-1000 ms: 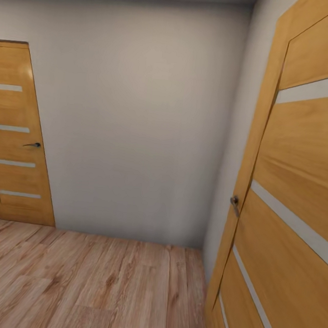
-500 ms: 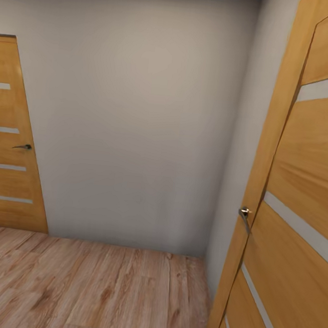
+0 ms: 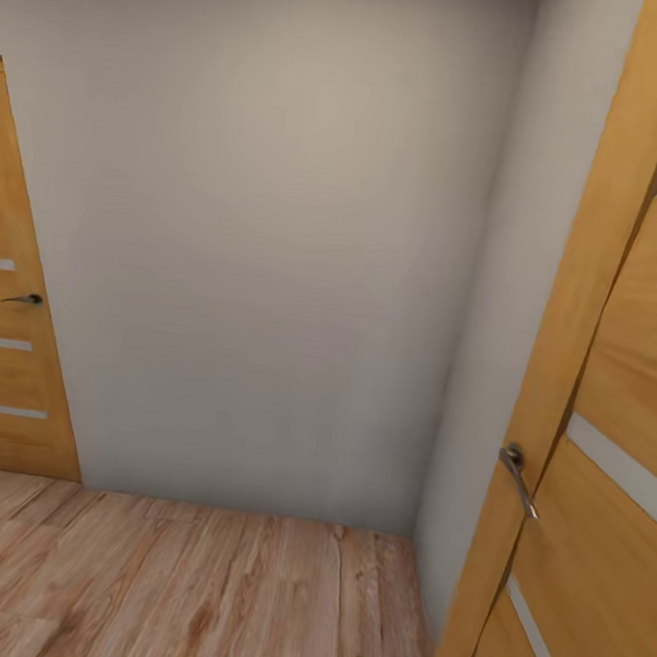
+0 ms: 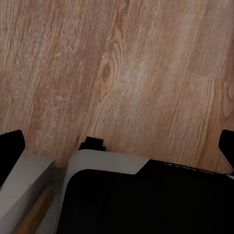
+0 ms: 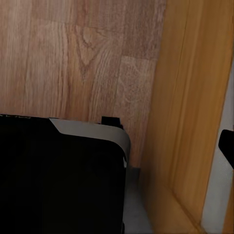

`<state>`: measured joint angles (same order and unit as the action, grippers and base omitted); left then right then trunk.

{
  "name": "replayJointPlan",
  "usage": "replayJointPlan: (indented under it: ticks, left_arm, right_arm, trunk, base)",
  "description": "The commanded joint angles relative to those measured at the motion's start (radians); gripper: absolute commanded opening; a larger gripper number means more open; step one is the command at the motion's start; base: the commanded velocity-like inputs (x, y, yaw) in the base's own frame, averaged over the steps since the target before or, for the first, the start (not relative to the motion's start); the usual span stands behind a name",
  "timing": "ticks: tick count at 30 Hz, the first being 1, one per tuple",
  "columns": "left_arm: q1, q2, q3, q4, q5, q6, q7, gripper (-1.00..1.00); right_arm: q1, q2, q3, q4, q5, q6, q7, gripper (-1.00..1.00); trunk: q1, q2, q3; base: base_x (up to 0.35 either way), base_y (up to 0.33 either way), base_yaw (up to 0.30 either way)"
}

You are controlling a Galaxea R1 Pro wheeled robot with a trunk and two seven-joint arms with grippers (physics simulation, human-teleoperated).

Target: Move the two storage containers from the living room to the garage. In the garage, place one container on the floor and stack the other container on top of it (either order is fine).

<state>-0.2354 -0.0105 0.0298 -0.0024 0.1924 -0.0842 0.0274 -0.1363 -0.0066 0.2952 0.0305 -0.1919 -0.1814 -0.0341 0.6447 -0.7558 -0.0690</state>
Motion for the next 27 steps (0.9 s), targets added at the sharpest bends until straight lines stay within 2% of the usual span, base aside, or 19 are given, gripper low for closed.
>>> replayJointPlan:
  ticks: [1,27]
  left_arm:
    - [-0.001,0.000,0.002,0.001,0.004,-0.003,0.002,1.00]
    - [-0.001,-0.001,0.002,0.001,0.004,-0.003,0.002,1.00]
  right_arm:
    - [-0.002,0.000,0.009,0.003,-0.009,-0.006,-0.001,1.00]
    - [-0.001,0.002,0.009,0.003,-0.011,-0.006,-0.001,1.00]
  trunk:
    - [0.001,-0.001,-0.002]
    - [0.001,-0.001,-0.002]
  base:
    - [0.322,0.000,0.000]
    - [0.322,0.000,0.001]
